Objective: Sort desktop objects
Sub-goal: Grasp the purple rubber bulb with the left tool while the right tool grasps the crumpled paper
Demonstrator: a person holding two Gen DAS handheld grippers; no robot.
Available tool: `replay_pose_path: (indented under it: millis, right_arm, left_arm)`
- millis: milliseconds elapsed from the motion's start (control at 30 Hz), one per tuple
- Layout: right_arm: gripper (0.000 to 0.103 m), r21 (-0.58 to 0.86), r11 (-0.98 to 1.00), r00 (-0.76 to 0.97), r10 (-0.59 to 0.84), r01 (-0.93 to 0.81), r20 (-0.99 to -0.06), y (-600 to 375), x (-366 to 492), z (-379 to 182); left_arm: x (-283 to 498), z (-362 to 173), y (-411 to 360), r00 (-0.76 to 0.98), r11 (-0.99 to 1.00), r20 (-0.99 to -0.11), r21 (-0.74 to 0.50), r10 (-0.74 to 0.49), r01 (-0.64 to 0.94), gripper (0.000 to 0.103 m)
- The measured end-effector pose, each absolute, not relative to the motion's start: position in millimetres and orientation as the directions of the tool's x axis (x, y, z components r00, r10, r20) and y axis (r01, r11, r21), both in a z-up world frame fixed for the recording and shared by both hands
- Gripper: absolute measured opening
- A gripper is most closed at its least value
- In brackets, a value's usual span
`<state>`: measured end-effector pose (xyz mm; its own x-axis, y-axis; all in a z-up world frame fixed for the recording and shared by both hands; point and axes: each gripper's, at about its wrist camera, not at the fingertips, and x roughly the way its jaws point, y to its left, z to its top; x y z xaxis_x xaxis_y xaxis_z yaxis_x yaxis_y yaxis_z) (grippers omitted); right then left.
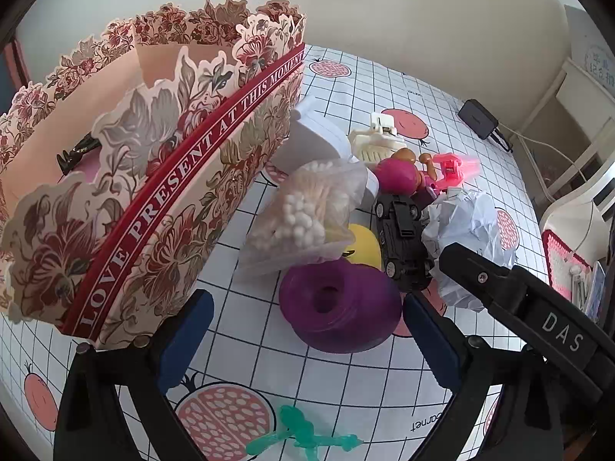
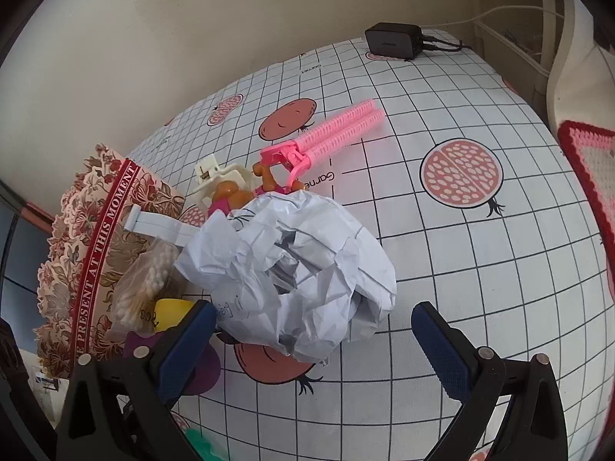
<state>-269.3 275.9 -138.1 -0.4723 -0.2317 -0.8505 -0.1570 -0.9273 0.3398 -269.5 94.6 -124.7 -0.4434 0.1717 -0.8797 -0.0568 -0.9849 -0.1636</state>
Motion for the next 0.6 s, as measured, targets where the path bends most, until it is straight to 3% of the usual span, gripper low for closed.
replay_pose_path:
  millis: [600]
  right_arm:
    - [0.073, 0.436, -0.884, -0.492, -0.308, -0.167, -0.814, 282.8, -267.3, -134.4]
  left_arm:
    - [-268.7, -123.0, 93.4, -0.46, -0.982, -0.868, -0.178, 0.19, -0.07, 0.091]
